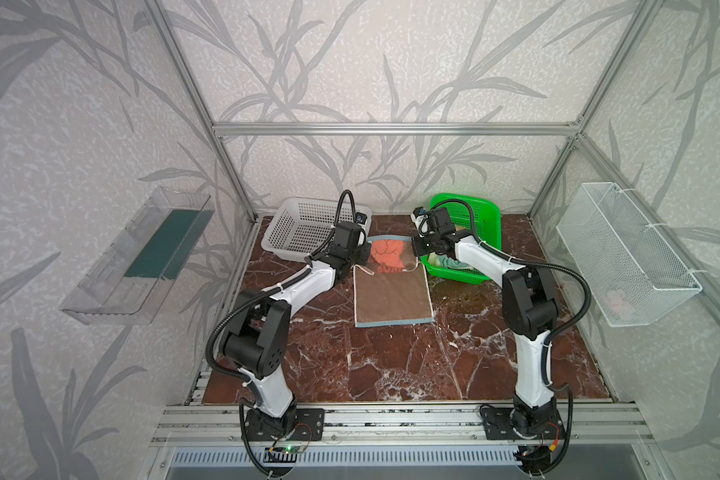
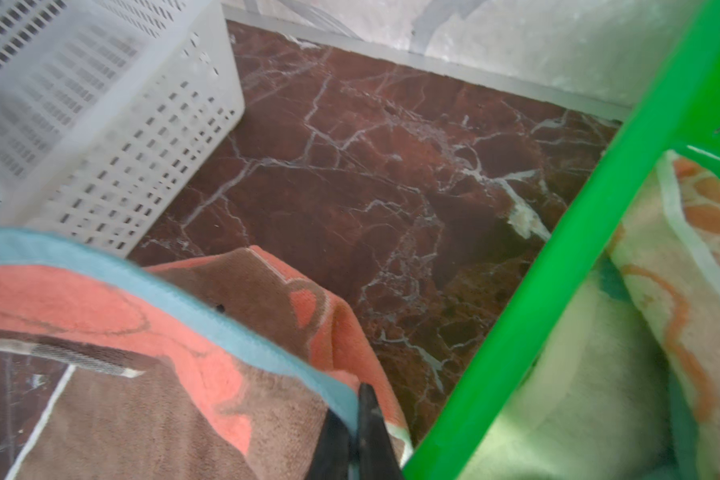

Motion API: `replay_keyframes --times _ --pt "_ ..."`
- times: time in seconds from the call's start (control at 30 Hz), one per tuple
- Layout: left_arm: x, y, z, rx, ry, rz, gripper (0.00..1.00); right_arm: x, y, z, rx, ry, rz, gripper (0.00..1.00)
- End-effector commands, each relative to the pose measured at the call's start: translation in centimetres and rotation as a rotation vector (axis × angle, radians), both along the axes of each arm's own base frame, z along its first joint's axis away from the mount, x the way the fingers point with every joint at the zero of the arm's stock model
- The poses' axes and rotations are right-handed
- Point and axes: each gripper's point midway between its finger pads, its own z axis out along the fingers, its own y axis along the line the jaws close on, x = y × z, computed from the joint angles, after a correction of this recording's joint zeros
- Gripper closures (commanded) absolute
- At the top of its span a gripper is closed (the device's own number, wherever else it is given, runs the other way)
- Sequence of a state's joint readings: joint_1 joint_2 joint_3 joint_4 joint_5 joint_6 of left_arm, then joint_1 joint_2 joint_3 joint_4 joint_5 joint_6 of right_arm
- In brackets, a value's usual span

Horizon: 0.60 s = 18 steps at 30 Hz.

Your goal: Fold and stack the towels

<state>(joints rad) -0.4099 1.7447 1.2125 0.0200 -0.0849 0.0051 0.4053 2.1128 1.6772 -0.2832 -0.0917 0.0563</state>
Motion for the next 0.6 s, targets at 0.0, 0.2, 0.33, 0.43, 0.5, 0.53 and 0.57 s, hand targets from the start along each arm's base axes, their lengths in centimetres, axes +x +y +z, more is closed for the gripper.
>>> replay_keyframes --times 0.0,0.2,0.33,0.43,0.5,0.53,0.57 --pt "0.5 -0.9 0.0 -0.005 -0.015 -0.018 1.00 0.4 -2.0 -1.2 -0.100 0.037 -0.049 1.00" --pt "0.7 -1.7 -0.4 0.001 -0.011 -0.042 1.00 1.0 -5.4 -2.2 -0.181 0.055 -0.139 1.00" --pt "0.9 -2.6 -0.7 0.007 -0.005 -0.069 1.00 1.2 -8.7 -2.1 -0.189 0.063 -0.214 1.00" --pt "1.1 -3.0 -0.8 0.020 -0.005 -0.079 1.00 1.3 -10.9 -1.8 -0.166 0.061 -0.254 1.00" --pt "1.3 -3.0 -0.7 0.024 -0.008 -0.075 1.00 1.5 -11.4 -1.3 -0.139 0.051 -0.247 1.00" --pt "1.5 -3.0 -0.5 0.025 -0.013 -0.072 1.00 1.6 -11.4 -0.9 -0.132 0.037 -0.236 1.00" --pt "1.7 -3.0 -0.3 0.027 -0.019 -0.066 1.00 1.7 -11.2 -0.6 -0.130 0.026 -0.221 1.00"
